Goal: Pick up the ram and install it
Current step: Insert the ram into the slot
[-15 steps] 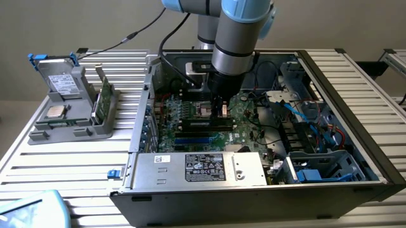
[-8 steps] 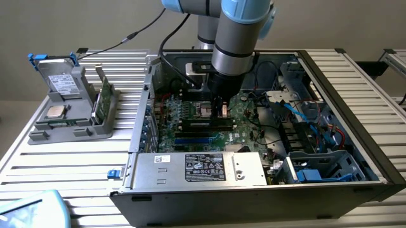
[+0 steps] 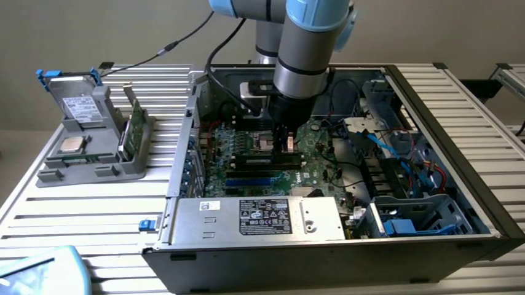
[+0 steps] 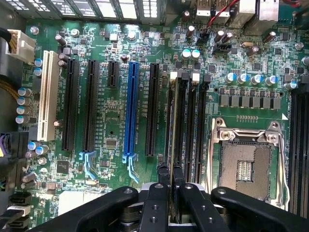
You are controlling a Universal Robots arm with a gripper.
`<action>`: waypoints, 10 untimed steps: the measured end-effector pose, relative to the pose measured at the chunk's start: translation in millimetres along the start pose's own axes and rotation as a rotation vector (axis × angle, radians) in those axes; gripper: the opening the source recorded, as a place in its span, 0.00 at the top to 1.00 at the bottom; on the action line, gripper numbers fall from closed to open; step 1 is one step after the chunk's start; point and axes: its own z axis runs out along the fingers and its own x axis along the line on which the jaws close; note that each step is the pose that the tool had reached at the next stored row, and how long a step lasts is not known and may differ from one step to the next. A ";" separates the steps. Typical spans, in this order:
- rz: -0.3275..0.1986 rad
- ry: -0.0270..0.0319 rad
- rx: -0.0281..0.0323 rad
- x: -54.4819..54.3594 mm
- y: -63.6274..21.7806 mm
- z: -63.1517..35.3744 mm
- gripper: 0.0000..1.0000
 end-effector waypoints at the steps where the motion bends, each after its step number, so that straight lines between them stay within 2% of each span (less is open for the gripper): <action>1: 0.000 -0.0001 0.0001 0.0 0.0 0.3 0.86; 10: -0.001 0.0001 0.0000 -0.3 -0.3 2.1 0.86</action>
